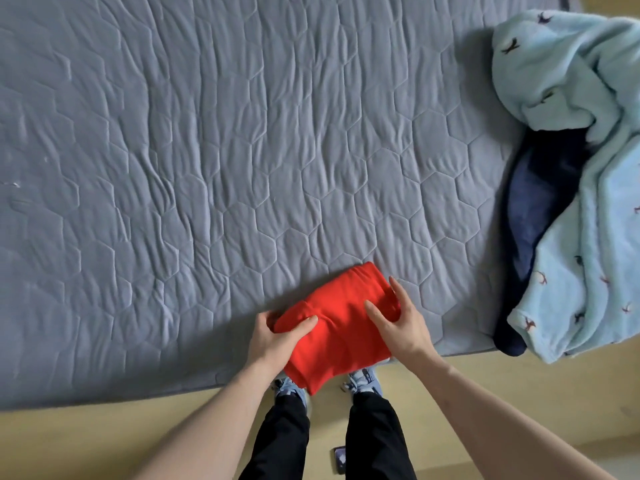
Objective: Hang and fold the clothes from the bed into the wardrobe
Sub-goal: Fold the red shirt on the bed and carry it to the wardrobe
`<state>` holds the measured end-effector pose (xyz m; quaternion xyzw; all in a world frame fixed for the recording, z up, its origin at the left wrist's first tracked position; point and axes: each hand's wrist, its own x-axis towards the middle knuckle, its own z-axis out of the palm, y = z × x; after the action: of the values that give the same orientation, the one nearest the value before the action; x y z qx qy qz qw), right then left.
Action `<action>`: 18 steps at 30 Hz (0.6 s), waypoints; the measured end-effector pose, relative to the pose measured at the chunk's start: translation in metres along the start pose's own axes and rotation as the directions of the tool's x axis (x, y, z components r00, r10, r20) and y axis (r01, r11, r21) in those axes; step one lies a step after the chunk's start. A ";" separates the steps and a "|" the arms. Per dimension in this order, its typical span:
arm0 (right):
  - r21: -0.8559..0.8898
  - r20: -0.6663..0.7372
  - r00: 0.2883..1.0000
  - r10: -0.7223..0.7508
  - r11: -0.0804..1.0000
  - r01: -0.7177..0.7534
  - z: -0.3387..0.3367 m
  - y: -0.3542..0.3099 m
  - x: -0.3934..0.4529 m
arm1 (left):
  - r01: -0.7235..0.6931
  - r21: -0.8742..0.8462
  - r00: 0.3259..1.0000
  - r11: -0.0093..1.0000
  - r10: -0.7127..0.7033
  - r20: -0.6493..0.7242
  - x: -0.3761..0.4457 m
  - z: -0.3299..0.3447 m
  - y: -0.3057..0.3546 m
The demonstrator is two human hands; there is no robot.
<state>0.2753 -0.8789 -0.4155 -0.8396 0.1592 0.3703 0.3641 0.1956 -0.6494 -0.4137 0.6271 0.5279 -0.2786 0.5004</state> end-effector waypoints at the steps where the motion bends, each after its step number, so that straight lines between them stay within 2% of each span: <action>1: -0.018 0.058 0.998 0.037 0.999 -0.036 -0.001 -0.001 0.009 | 0.060 -0.092 0.998 0.994 -0.061 -0.002 -0.004 0.002 -0.005; 4: -0.019 0.176 0.979 0.107 0.994 -0.106 -0.003 -0.009 0.030 | 0.227 -0.308 0.974 0.924 -0.209 0.090 -0.004 0.012 -0.018; 6: 0.029 0.223 0.967 0.125 0.990 -0.135 -0.005 -0.020 0.033 | 0.257 -0.377 0.966 0.890 -0.229 0.118 -0.003 0.016 -0.021; 14: 0.113 0.231 0.970 0.076 0.988 -0.104 -0.033 -0.066 -0.003 | 0.124 -0.515 0.992 0.848 -0.125 0.033 -0.041 -0.016 0.015; 18: 0.174 0.226 0.973 -0.042 0.985 0.002 -0.059 -0.127 -0.051 | 0.011 -0.557 1.000 0.831 -0.021 -0.011 -0.093 -0.059 0.052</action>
<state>0.3390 -0.8349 -0.2875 -0.7584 0.1382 0.4451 0.4555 0.2078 -0.6274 -0.2947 0.4523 0.5957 -0.1120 0.6542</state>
